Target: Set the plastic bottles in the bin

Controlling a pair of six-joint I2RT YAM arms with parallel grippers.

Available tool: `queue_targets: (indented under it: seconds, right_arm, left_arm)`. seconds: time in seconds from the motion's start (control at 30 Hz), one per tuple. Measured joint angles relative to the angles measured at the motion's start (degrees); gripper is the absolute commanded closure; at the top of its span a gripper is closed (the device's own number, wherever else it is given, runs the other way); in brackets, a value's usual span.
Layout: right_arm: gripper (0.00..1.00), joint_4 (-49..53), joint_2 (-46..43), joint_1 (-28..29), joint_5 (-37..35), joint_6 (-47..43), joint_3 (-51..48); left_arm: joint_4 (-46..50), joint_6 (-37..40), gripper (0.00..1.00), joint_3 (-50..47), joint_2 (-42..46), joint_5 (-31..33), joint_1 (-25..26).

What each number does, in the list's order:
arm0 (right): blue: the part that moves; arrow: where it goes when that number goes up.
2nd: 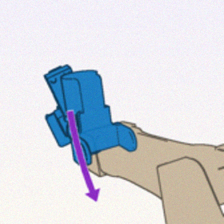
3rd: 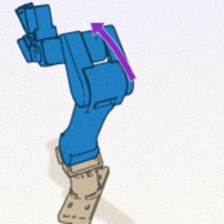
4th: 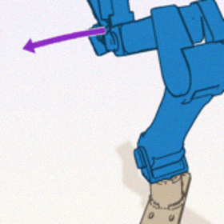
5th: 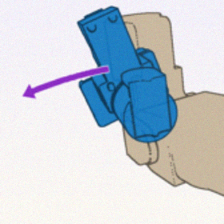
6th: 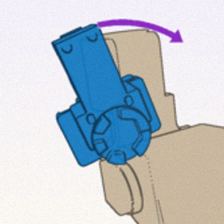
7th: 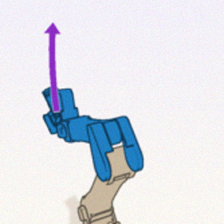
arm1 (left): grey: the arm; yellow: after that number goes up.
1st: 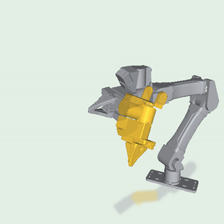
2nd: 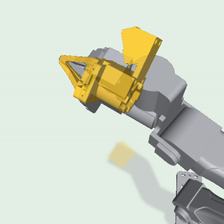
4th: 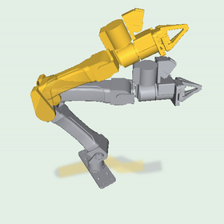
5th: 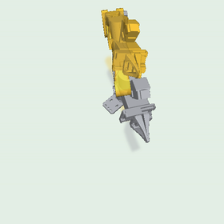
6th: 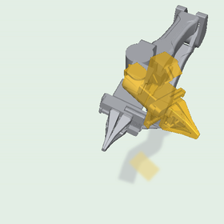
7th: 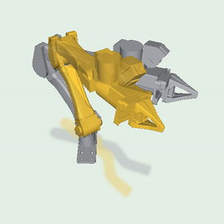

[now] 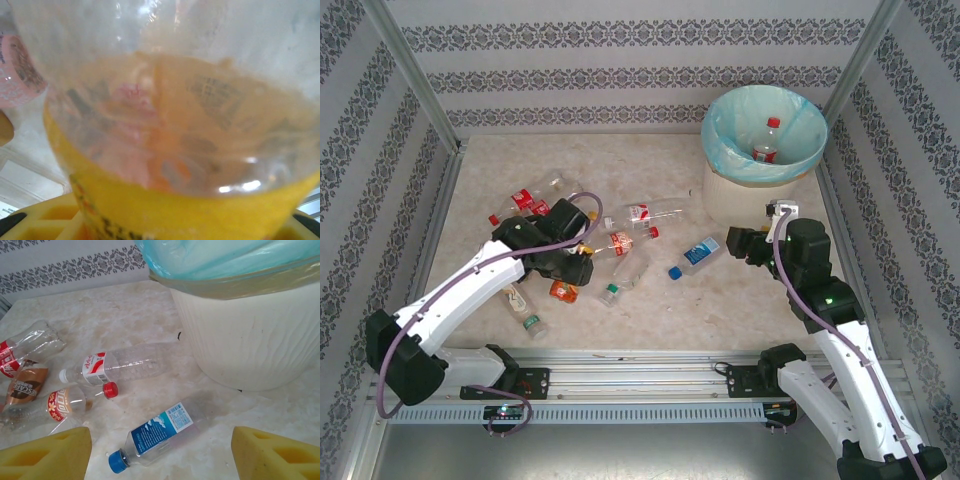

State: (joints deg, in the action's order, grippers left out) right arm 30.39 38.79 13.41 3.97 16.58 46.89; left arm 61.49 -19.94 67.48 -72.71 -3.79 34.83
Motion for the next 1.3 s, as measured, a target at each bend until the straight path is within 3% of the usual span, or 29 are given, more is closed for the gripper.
queue_targets:
  seconds: [0.83, 0.9, 1.07, 1.3]
  right_arm:
    - [0.29, -0.7, 0.3, 1.1, 1.5, 3.7, 4.3]
    - [0.3, -0.9, 0.0, 1.1, 2.1, 4.2, 4.4]
    - [0.3, -2.8, -1.1, 1.1, 4.1, 4.6, 4.9]
    - [0.3, -7.2, -3.0, 1.1, 7.7, 6.3, 5.0]
  left_arm:
    - [-2.3, 3.7, 0.56, 3.4, 7.8, -0.7, 0.0]
    - [-3.7, 4.1, 0.61, 3.4, 9.0, -1.7, 0.0]
    - [-7.7, 5.0, 0.86, 3.2, 11.3, -4.0, 0.0]
    - [-14.7, 5.9, 1.0, 0.9, 13.4, -8.0, 0.0]
